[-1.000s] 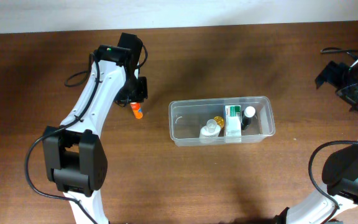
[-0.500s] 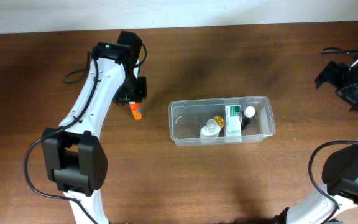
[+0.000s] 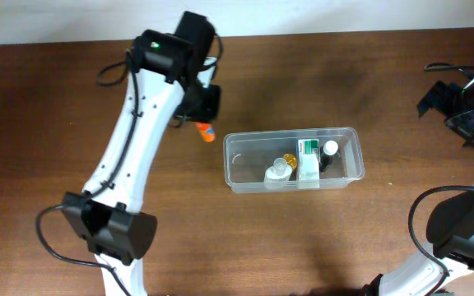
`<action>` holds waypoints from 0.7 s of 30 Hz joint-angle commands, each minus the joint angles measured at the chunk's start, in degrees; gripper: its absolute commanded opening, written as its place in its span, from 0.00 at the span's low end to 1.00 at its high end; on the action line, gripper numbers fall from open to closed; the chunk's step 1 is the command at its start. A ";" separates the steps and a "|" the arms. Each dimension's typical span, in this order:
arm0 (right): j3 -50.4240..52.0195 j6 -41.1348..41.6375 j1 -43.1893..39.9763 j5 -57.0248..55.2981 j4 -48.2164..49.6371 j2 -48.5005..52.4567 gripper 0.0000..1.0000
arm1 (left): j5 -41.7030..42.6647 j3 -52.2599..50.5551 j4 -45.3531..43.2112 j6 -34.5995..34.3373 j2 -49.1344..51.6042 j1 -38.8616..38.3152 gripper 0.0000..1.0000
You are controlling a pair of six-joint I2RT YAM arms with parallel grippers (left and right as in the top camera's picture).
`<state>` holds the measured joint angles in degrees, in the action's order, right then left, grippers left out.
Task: Pack container
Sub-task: 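Carry the orange tube into the container and lower it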
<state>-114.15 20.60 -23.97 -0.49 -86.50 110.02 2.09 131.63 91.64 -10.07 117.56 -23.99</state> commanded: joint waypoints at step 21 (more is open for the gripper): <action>0.37 0.02 -0.02 0.04 0.20 0.35 0.98 | 1.60 3.28 -3.39 1.36 2.78 -13.09 0.32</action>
<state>-114.15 20.58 -23.97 -0.49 -86.50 110.02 3.07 135.48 88.47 -9.80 117.69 -37.06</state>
